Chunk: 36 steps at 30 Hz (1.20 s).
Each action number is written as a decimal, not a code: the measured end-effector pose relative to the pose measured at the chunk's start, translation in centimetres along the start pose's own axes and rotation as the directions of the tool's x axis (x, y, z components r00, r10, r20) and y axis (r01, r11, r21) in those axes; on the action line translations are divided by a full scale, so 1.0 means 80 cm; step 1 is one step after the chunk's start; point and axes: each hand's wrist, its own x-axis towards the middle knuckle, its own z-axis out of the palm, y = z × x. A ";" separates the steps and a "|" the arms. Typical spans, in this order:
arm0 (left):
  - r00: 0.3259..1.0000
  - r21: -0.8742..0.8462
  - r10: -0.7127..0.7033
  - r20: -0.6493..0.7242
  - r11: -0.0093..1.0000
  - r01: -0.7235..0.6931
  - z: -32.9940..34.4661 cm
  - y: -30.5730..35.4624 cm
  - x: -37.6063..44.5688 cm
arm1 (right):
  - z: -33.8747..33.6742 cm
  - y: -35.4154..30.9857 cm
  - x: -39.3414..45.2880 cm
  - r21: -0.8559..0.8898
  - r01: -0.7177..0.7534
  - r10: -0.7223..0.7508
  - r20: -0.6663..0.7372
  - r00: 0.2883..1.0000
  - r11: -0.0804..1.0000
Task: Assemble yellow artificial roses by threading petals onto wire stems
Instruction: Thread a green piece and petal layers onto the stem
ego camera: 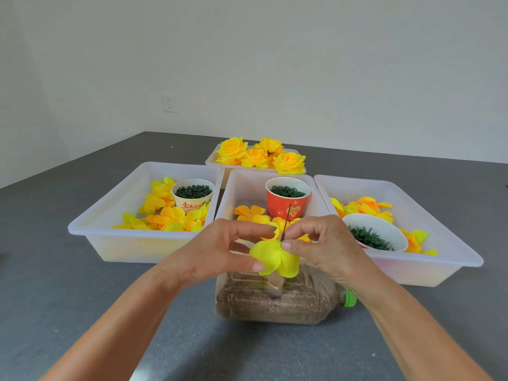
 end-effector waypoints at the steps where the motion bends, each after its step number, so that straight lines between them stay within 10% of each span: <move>1: 0.999 -0.028 0.011 -0.036 1.000 -0.012 0.001 0.003 0.001 | 0.000 0.000 0.000 -0.005 -0.001 0.001 0.001 1.000 1.000; 12: 0.905 0.094 0.253 -0.341 0.967 -0.235 0.040 -0.003 0.027 | -0.002 -0.001 0.000 -0.021 -0.059 0.059 -0.013 0.998 0.998; 36: 0.945 0.106 0.257 -0.205 0.965 -0.239 0.025 -0.014 0.028 | -0.020 0.002 -0.012 0.160 -0.100 0.116 -0.090 0.989 0.982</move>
